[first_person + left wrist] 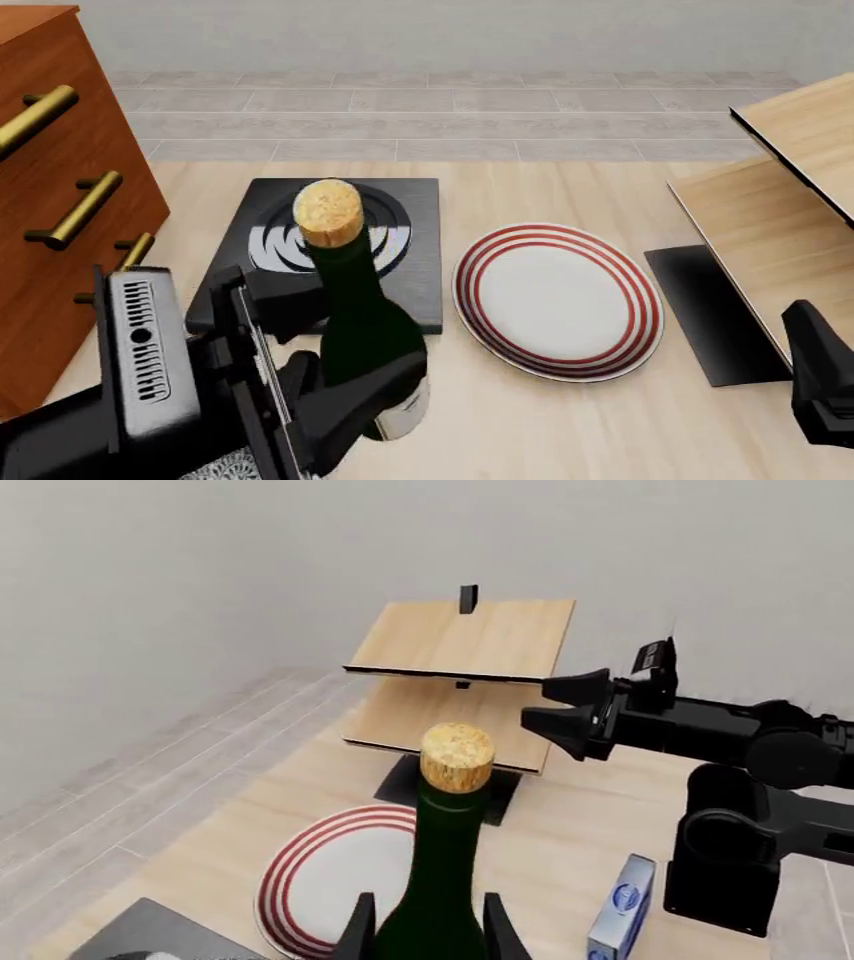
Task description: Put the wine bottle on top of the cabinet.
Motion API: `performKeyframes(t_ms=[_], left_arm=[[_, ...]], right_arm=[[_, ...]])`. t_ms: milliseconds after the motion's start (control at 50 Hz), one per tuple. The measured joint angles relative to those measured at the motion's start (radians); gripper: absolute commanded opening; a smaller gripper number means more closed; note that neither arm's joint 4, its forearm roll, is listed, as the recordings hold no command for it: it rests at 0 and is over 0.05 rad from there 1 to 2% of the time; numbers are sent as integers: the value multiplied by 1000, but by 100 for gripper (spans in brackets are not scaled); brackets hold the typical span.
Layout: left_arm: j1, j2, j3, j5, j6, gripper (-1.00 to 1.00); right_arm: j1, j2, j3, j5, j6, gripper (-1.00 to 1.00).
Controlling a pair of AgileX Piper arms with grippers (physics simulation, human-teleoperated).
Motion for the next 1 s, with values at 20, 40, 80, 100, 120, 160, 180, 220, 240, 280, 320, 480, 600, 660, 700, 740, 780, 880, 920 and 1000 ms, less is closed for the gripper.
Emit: performKeyframes(t_ms=[20,40,80,100,120,160,180,220,240,280,320,480,600,660,700,740,780,880,920,1000], left_arm=[[4,-8,-2,10,1,-100],[8,-15,-5,19,2,-100],[16,-31,-9,38,4,-100],[20,-38,-11,46,5,-100],[23,-45,-13,54,5,-100],[31,-59,-17,71,7,-100],[35,-65,-19,78,7,-100],[43,-78,-23,94,8,-100],[47,-85,-25,102,8,-100],[55,-99,-29,118,8,-100],[64,-111,-34,134,9,-100],[94,-148,-53,187,11,-100],[115,-166,-71,225,12,-100],[128,-176,-80,244,12,-100],[138,-183,-87,259,11,-100],[149,-190,-95,273,11,-100],[161,-197,-102,288,11,-100],[193,-215,-123,327,12,-100],[206,-222,-131,341,11,-100],[232,-236,-148,370,11,-100]], right_arm=[[0,0,0,0,0,100],[0,0,0,0,0,100],[0,0,0,0,0,100],[0,0,0,0,0,100],[0,0,0,0,0,100],[0,0,0,0,0,100],[0,0,0,0,0,100],[0,0,0,0,0,100],[0,0,0,0,0,100],[0,0,0,0,0,100],[0,0,0,0,0,100],[0,0,0,0,0,100],[0,0,0,0,0,100],[0,0,0,0,0,100],[0,0,0,0,0,100],[0,0,0,0,0,100],[0,0,0,0,0,100],[0,0,0,0,0,100],[0,0,0,0,0,100],[0,0,0,0,0,100]])
